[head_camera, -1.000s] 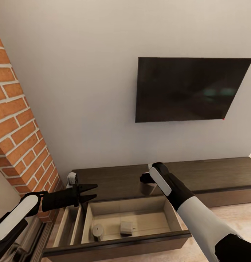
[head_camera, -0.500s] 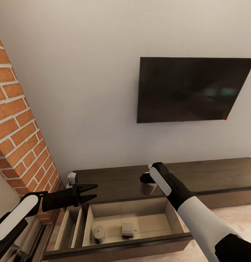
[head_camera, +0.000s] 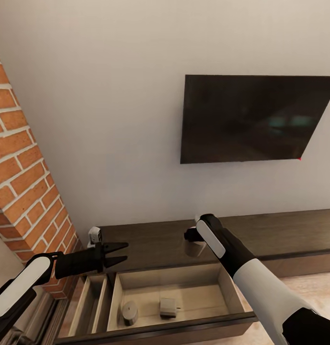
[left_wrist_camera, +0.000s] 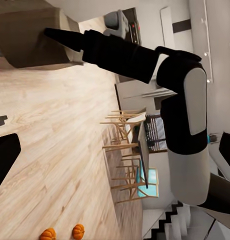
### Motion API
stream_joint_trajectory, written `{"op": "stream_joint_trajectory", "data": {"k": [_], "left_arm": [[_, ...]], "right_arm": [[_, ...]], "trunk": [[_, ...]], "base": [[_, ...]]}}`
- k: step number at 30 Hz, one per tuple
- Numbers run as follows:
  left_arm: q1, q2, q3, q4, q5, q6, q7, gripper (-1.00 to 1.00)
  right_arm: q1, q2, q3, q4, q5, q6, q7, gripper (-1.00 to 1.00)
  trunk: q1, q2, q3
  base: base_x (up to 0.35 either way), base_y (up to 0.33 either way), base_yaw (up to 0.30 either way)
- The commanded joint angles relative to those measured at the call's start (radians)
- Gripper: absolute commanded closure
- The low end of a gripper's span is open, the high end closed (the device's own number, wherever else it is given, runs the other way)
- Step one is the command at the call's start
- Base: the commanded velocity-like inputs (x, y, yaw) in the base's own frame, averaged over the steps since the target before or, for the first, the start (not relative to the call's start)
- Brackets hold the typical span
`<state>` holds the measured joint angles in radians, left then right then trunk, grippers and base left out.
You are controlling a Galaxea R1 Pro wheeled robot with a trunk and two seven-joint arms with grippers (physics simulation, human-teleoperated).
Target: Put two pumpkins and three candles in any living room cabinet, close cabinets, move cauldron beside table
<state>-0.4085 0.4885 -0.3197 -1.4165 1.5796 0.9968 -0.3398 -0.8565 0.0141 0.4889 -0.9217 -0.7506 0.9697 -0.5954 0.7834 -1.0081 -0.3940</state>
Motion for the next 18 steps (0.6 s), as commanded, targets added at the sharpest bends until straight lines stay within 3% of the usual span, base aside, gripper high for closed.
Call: {"op": "stream_joint_trajectory", "data": {"k": [1, 7, 18], "left_arm": [[-0.001, 0.001, -0.002, -0.002, -0.006, 0.000, -0.009, -1.00], [-0.001, 0.001, -0.002, -0.004, -0.005, 0.000, -0.009, -1.00], [-0.001, 0.001, -0.002, -0.006, -0.005, 0.000, -0.009, -1.00]], "right_arm": [[-0.001, 0.000, 0.002, 0.000, -0.012, 0.000, -0.011, 1.00], [-0.001, -0.001, 0.001, 0.021, -0.008, 0.000, -0.012, 1.00], [-0.001, -0.001, 0.002, 0.074, -0.006, -0.002, -0.011, 1.00]], "trunk": [[0.000, -0.001, -0.001], [0.000, -0.001, -0.001], [0.042, -0.078, -0.036]], "base": [[0.003, 0.000, 0.000], [0.001, 0.000, 0.000], [0.000, 0.000, 0.000]]}}
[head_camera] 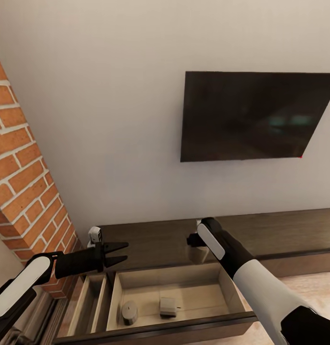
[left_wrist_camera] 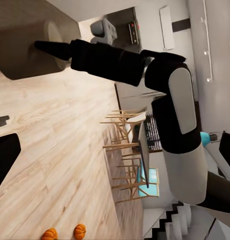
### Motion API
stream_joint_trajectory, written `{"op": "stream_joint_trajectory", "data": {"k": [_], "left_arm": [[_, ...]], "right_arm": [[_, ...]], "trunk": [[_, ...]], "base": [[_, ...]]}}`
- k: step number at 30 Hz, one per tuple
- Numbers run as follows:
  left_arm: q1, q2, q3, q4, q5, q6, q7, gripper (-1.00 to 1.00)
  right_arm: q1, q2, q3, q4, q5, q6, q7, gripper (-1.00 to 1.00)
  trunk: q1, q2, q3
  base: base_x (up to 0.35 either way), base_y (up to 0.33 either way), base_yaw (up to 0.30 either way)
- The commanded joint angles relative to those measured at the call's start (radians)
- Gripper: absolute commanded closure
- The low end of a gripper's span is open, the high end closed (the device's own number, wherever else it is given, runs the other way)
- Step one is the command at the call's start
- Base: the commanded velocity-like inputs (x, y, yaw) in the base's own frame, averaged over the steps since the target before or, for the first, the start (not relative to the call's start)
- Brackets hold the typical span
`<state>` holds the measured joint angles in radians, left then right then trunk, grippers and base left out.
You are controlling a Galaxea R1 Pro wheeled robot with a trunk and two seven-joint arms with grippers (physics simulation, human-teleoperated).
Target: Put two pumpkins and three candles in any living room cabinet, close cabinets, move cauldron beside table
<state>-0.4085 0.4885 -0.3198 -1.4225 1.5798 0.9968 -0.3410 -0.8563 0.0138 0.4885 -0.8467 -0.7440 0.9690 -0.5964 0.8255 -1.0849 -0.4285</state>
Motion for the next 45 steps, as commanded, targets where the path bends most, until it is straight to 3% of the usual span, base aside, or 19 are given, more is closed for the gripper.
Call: {"op": "stream_joint_trajectory", "data": {"k": [1, 12, 22, 26, 29, 45], "left_arm": [[-0.001, 0.001, -0.002, 0.000, -0.005, 0.000, -0.008, -1.00], [-0.001, 0.001, -0.002, 0.000, -0.006, 0.000, -0.008, -1.00], [-0.001, 0.001, -0.002, 0.002, -0.006, 0.000, -0.007, -1.00], [-0.001, 0.001, -0.001, 0.002, -0.006, 0.000, -0.007, -1.00], [-0.001, 0.001, -0.001, 0.002, -0.006, 0.000, -0.007, -1.00], [-0.001, 0.001, -0.001, 0.004, -0.006, 0.000, -0.007, -1.00]], "right_arm": [[-0.001, 0.000, 0.002, 0.007, -0.012, -0.002, -0.010, 1.00], [-0.001, 0.000, 0.009, 0.168, -0.007, -0.100, -0.007, 1.00], [-0.001, -0.001, 0.038, 0.171, 0.002, -0.141, 0.001, 1.00], [-0.001, -0.002, 0.103, 0.171, 0.002, -0.150, 0.002, 1.00], [-0.001, -0.002, 0.128, 0.173, 0.002, -0.159, 0.003, 1.00], [-0.001, -0.002, 0.139, 0.168, 0.002, -0.181, 0.003, 1.00]], "trunk": [[0.004, -0.008, -0.004], [0.046, -0.085, -0.039], [0.084, -0.155, -0.070], [0.100, -0.183, -0.083], [0.111, -0.204, -0.092], [0.173, -0.316, -0.142]], "base": [[0.000, 0.000, 0.000], [0.000, 0.000, 0.000], [0.000, 0.000, 0.000], [0.000, 0.000, 0.000], [0.000, 0.000, 0.000], [0.000, 0.000, 0.000]]}}
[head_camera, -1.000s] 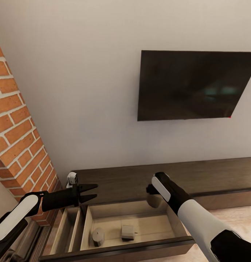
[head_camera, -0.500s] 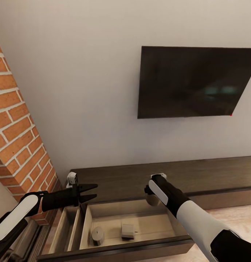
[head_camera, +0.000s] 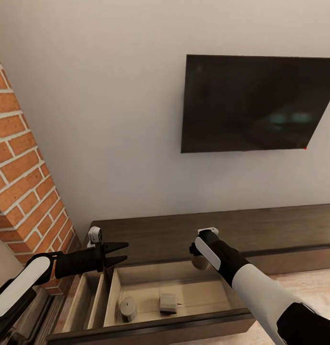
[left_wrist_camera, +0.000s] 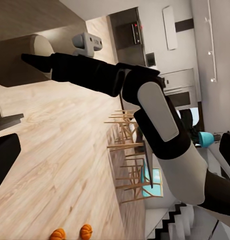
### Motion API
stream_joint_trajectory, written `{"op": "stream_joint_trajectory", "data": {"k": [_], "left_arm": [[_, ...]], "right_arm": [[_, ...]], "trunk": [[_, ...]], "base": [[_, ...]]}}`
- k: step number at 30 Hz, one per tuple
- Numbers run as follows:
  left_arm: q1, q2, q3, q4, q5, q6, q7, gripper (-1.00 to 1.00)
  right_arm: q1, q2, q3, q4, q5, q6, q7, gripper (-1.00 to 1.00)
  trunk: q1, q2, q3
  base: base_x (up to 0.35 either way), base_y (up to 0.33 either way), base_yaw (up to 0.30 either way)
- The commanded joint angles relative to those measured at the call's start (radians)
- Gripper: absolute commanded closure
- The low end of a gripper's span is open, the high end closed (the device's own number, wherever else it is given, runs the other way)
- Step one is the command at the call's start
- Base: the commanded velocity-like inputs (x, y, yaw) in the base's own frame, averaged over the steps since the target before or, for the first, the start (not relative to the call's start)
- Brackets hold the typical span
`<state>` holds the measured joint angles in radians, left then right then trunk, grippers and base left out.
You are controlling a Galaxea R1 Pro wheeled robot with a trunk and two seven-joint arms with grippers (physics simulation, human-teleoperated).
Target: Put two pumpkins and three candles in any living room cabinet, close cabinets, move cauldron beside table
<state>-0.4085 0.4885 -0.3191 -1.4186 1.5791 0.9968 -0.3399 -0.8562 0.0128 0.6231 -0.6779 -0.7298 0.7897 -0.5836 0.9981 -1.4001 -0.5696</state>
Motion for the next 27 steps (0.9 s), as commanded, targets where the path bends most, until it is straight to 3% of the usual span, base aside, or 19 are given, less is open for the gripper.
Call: {"op": "stream_joint_trajectory", "data": {"k": [1, 27], "left_arm": [[-0.001, 0.001, -0.002, 0.001, -0.005, 0.000, -0.008, -1.00], [-0.001, 0.001, -0.003, -0.003, -0.014, -0.001, -0.001, -1.00]], "right_arm": [[-0.001, 0.000, 0.004, 0.002, -0.013, -0.002, -0.010, 1.00], [-0.001, 0.000, 0.003, 0.014, -0.016, -0.004, 0.021, 1.00]], "trunk": [[0.004, -0.008, -0.004], [0.104, -0.190, -0.086]], "base": [[0.000, 0.000, 0.000], [0.000, 0.000, 0.000]]}}
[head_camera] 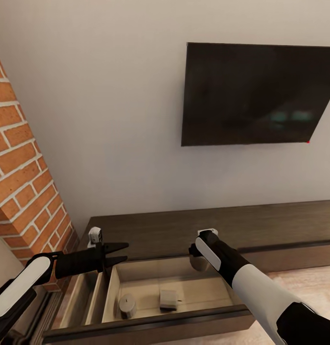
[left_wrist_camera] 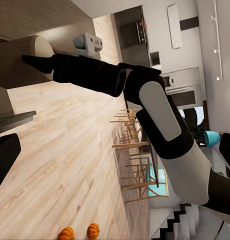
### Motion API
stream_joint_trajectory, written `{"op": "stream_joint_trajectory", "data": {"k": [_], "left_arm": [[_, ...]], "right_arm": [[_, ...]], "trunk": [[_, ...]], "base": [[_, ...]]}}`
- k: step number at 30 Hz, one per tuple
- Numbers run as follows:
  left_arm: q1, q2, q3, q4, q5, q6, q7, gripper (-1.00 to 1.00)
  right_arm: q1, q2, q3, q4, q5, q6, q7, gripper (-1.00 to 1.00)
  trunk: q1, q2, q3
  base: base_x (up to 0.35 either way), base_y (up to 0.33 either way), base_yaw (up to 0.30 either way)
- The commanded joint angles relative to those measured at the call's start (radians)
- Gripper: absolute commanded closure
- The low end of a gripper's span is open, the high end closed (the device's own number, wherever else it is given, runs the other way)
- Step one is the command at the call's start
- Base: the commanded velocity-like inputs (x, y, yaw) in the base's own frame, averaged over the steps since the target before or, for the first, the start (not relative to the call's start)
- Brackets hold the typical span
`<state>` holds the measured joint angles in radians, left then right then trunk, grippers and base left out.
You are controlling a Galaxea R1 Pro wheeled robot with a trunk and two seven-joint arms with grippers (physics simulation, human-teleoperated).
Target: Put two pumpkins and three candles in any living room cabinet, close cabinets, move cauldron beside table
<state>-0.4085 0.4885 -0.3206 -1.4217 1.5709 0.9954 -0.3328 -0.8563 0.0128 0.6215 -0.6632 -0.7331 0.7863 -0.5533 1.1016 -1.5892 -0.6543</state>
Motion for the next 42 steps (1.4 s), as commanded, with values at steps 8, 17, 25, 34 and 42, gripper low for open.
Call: {"op": "stream_joint_trajectory", "data": {"k": [8, 17, 25, 34, 42], "left_arm": [[0.001, 0.002, -0.002, -0.022, -0.060, -0.002, -0.002, -1.00], [0.041, 0.028, 0.009, -0.160, -0.089, -0.004, 0.069, -1.00], [0.045, 0.045, 0.009, -0.194, -0.076, 0.000, 0.073, -1.00], [0.045, 0.046, 0.009, -0.194, -0.018, 0.002, 0.069, -1.00], [0.046, 0.071, 0.006, -0.189, 0.065, 0.002, 0.069, -1.00]], "right_arm": [[-0.001, -0.001, 0.003, 0.001, -0.012, -0.001, -0.010, 1.00], [-0.001, -0.001, 0.003, 0.001, -0.012, -0.001, -0.010, 1.00], [-0.001, -0.001, 0.003, 0.001, -0.012, -0.001, -0.011, 1.00], [-0.001, -0.001, 0.003, 0.001, -0.013, -0.001, -0.011, 1.00], [-0.001, -0.001, 0.003, 0.001, -0.012, -0.001, -0.010, 1.00]], "trunk": [[0.031, -0.057, -0.026], [0.065, -0.120, -0.054], [0.096, -0.176, -0.079], [0.100, -0.183, -0.082], [0.100, -0.183, -0.082]], "base": [[0.000, 0.000, 0.000], [0.000, 0.000, 0.000], [0.000, 0.000, 0.000], [0.000, 0.000, 0.000], [0.098, 0.000, 0.000]]}}
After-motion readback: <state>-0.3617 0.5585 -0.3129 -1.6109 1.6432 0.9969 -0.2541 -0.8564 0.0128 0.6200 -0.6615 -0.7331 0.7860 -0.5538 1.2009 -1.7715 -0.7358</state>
